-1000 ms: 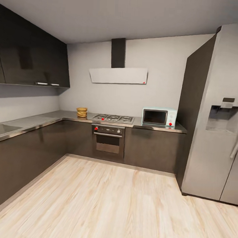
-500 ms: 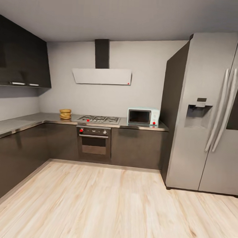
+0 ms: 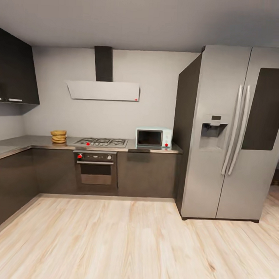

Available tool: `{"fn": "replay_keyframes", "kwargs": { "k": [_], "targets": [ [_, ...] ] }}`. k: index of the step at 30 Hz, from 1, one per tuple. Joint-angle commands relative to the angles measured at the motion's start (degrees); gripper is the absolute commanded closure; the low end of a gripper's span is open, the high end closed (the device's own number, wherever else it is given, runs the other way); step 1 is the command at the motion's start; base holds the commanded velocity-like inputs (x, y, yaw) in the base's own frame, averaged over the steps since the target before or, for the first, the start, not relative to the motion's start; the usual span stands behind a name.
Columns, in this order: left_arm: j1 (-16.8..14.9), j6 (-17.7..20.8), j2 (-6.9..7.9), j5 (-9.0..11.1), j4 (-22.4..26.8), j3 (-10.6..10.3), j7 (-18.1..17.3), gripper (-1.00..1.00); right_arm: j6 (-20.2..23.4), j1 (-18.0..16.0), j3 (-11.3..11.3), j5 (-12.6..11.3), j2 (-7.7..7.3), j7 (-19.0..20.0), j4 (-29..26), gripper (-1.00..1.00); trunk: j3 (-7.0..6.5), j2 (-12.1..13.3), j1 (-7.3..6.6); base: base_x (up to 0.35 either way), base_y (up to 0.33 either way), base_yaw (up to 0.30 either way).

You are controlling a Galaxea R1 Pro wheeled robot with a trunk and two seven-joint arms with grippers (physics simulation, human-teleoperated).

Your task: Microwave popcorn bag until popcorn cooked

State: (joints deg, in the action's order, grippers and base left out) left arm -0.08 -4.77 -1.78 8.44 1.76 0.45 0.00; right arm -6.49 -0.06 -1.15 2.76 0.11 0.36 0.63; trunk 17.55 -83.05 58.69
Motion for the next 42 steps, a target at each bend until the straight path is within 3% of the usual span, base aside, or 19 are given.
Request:
{"fn": "replay_keyframes", "kwargs": {
  "k": [1,6,42],
  "targets": [
    [0.0,0.0,0.03,0.5,0.0,0.0,0.0,-1.0,-0.2,0.0,-0.2,1.2,0.01,0.0,0.1,-1.0,0.03,0.0,0.03,0.27,0.0,-0.064],
    [0.0,0.5,0.27,0.7,0.0,0.0,0.0,-1.0,-0.1,0.0,-0.2,3.2,-0.03,-0.1,0.1,-1.0,0.01,0.0,0.03,0.314,0.0,-0.012],
    [0.0,0.6,0.48,0.9,0.0,0.0,0.1,-1.0,-0.2,0.0,-0.4,2.7,-0.55,-0.1,0.1,-1.0,0.01,0.0,0.03,0.326,0.0,0.0]
  ]
}}
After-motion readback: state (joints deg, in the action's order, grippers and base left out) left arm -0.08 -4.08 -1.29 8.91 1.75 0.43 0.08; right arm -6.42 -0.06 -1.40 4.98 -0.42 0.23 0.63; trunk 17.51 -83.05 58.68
